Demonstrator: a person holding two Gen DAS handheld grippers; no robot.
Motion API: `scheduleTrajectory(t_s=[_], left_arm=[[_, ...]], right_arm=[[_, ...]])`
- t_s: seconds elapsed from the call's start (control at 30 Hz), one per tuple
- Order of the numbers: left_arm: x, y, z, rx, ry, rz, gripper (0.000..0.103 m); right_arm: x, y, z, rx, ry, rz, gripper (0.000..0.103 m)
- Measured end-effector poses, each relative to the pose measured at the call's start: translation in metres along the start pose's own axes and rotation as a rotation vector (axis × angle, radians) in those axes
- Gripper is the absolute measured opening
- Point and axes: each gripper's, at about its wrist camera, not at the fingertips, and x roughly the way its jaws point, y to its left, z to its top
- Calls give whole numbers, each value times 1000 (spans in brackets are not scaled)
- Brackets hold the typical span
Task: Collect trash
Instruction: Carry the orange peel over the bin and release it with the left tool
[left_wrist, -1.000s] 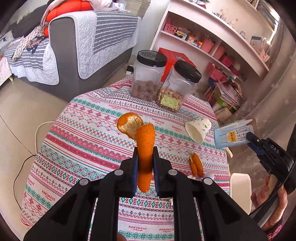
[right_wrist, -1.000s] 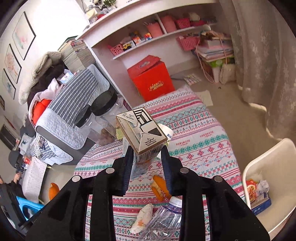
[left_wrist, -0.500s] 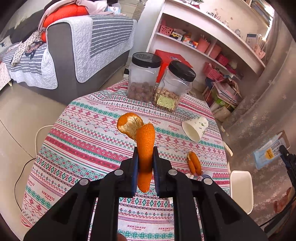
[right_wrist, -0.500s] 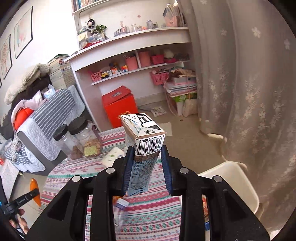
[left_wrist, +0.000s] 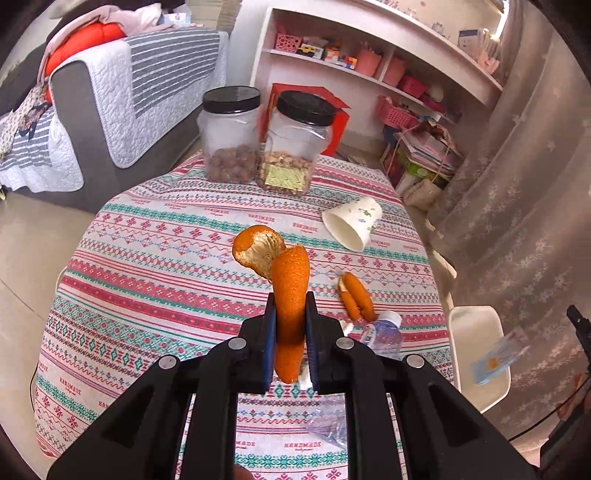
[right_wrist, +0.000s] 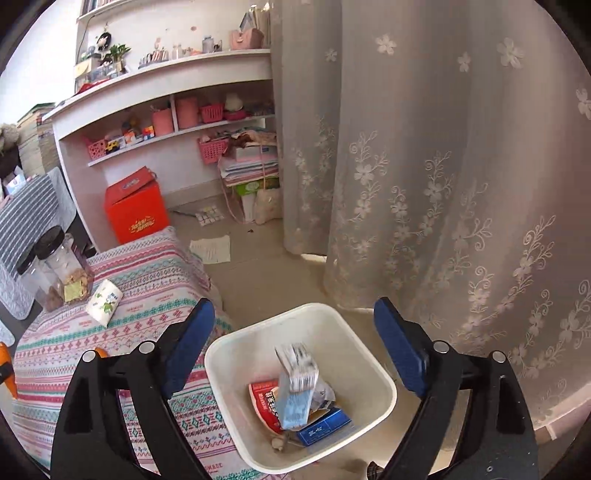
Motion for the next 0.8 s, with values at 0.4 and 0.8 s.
scheduleTrajectory(t_s=[0.4,0.8], left_arm=[[8,-178,30,168,54,-321,14],[60,-295,-1,250,262,-501,16]], right_arm=[[-6,-57,14,137,-12,-41,96],[-12,-89,18,250,-24,-33,96]])
